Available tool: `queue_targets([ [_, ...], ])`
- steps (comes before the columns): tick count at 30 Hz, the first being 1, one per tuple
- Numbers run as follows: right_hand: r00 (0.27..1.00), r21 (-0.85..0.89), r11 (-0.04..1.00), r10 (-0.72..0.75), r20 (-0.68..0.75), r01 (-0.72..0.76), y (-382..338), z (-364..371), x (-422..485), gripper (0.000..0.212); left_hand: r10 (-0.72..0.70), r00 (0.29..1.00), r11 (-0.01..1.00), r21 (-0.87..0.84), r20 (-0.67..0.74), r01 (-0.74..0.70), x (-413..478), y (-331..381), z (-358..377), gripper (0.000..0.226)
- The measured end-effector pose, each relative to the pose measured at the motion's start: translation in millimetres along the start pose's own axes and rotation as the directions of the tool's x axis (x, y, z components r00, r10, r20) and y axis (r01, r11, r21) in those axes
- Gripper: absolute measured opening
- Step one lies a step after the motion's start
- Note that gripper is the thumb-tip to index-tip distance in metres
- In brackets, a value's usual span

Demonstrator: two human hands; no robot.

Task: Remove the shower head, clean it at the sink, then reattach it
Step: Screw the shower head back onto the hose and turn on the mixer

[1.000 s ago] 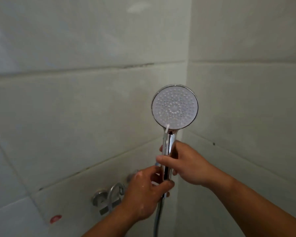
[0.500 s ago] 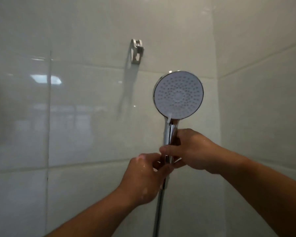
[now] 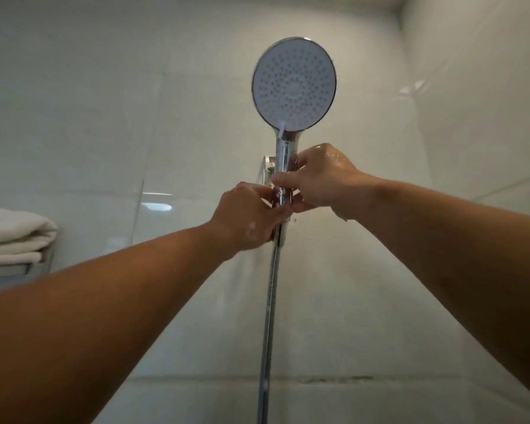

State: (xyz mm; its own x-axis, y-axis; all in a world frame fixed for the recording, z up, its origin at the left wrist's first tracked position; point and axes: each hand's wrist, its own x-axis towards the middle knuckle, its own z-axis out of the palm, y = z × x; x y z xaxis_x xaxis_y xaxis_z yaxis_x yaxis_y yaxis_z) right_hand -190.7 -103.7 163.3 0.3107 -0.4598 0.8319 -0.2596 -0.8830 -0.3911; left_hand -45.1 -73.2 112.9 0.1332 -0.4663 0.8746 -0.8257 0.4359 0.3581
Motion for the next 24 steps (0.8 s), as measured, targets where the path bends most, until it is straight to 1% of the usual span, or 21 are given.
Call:
queue_targets([
  [4, 1.0, 0.04, 0.999, -0.017, -0.017, 0.018, -18.4, -13.5, 33.2, 0.019, 0.04, 0.998, 0.993, 0.109, -0.038, -0.035, 43.8, 16.5, -14.3, 0.024],
  [7, 0.996, 0.022, 0.998, -0.061, -0.067, 0.063, -29.2, -21.3, 57.6, 0.017, 0.06, 0.997, 0.992, 0.111, -0.047, -0.055, 75.5, 25.3, -27.8, 0.019],
  [9, 0.988, 0.0, 0.995, -0.099, -0.121, 0.1, -34.5, -27.6, 72.2, 0.016, 0.097, 0.994, 0.988, 0.13, -0.056, -0.089, 91.8, 32.5, -35.8, 0.021],
  [13, 0.973, -0.016, 0.991, -0.135, -0.186, 0.134, -43.3, -33.5, 87.5, 0.016, 0.143, 0.988, 0.989, 0.057, -0.055, -0.14, 109.8, 38.9, -46.9, 0.044],
  [14, 0.971, -0.032, 0.99, -0.142, -0.191, 0.139, -44.7, -34.5, 89.5, 0.016, 0.151, 0.987, 0.988, 0.046, -0.057, -0.148, 112.7, 39.4, -47.7, 0.044],
  [17, 0.965, -0.032, 0.987, -0.163, -0.206, 0.16, -46.0, -36.9, 95.4, 0.016, 0.16, 0.983, 0.987, 0.02, -0.085, -0.158, 120.1, 39.5, -48.7, 0.032],
  [19, 0.963, -0.038, 0.984, -0.176, -0.202, 0.171, -44.4, -37.0, 97.8, 0.015, 0.158, 0.984, 0.987, 0.0, -0.086, -0.158, 120.5, 39.6, -48.2, 0.03],
  [21, 0.965, -0.057, 0.983, -0.183, -0.187, 0.175, -39.8, -35.2, 99.0, 0.016, 0.166, 0.983, 0.986, 0.04, -0.077, -0.163, 119.1, 37.8, -45.6, 0.03],
  [24, 0.967, -0.026, 0.982, -0.188, -0.169, 0.186, -31.8, -30.3, 100.0, 0.015, 0.157, 0.984, 0.985, 0.086, -0.086, -0.15, 117.9, 31.1, -41.7, 0.029],
])
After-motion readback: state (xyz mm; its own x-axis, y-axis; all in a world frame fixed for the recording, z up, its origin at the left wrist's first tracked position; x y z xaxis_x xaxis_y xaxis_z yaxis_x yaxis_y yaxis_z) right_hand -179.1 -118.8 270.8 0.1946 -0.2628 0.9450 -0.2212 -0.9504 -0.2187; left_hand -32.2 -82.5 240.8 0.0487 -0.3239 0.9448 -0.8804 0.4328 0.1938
